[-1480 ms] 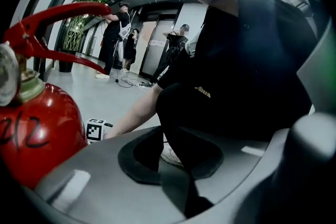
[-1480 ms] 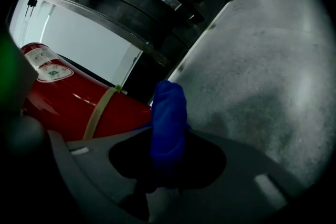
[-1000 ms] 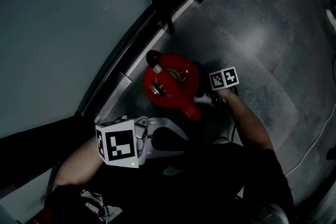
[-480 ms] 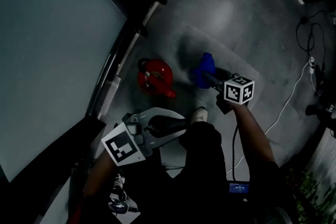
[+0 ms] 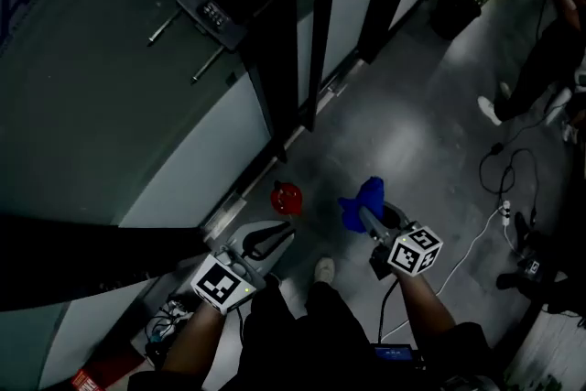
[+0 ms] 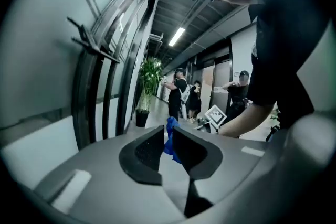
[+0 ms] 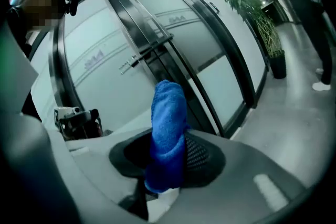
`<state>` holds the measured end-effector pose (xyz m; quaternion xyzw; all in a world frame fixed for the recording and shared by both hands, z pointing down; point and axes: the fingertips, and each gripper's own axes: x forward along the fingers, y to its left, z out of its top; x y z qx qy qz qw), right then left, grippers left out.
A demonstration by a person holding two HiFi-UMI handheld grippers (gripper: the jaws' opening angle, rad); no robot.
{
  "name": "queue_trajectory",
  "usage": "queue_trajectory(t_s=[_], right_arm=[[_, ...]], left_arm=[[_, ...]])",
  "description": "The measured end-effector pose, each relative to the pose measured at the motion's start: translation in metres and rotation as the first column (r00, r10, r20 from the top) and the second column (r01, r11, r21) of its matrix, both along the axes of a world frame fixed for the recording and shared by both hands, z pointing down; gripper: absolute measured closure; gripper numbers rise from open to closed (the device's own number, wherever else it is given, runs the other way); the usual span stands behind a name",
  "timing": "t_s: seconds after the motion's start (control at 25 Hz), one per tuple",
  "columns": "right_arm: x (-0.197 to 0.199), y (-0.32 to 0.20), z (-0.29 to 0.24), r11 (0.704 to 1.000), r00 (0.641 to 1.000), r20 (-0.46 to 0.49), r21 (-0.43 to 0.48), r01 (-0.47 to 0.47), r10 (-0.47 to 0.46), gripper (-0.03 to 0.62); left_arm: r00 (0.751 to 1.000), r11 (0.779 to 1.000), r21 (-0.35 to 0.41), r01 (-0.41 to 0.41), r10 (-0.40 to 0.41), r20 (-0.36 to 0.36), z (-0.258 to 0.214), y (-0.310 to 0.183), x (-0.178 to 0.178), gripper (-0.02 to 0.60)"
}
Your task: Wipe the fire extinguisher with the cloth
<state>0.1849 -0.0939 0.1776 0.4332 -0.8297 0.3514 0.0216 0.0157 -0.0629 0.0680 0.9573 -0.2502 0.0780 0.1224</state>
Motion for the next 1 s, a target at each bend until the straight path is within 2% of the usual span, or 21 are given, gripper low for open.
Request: queue_trajectory(t_s=[0.08,0.16,0.28,0.36,0.44,0.68,0.84,1.0], right_arm=[[-0.007,-0.002,-0.054,0.995,0.999,0.024,0.093,0.033,-0.036,0.461],[-0.020,0.011,-0.084,0.986,0.997,0.010,0.147,0.074,-0.076,0.461],[-0.043,0.042,-0.115,0.978,0.992,0.011,0.170,0.122,-0.126,0.461],[-0.055,0.063,-0.139,0.971,0.992,0.022,0.207,0.117,-0.124,0.461],[-0.063,0.083,-0.163,0.965,0.995,0.028,0.249,0.088,-0.098,0.461],[-0.089,0.141,-0.191,0.943,0.999,-0.008,0.329,0.049,-0.049,0.461],[-0.101,0.182,-0.205,0.930,0.999,-0.048,0.368,0.006,0.013,0.461],[-0.085,0.207,-0.223,0.904,0.991,-0.104,0.428,-0.028,0.080,0.461]], left_arm=[[0.998,0.994,0.091,0.057,-0.058,0.015,-0.035,0.005,-0.007,0.525],[0.990,0.981,0.148,0.123,-0.131,0.047,-0.052,0.017,-0.024,0.525],[0.957,0.949,0.185,0.257,-0.277,0.091,-0.063,0.040,-0.059,0.534],[0.942,0.936,0.166,0.310,-0.325,0.076,-0.069,0.060,-0.079,0.535],[0.943,0.935,0.140,0.325,-0.332,0.034,-0.079,0.078,-0.092,0.535],[0.944,0.934,0.157,0.322,-0.306,-0.121,-0.111,0.122,-0.131,0.535],[0.952,0.947,0.133,0.294,-0.278,-0.127,-0.109,0.146,-0.147,0.535],[0.951,0.948,0.128,0.292,-0.273,-0.142,-0.108,0.154,-0.148,0.535]])
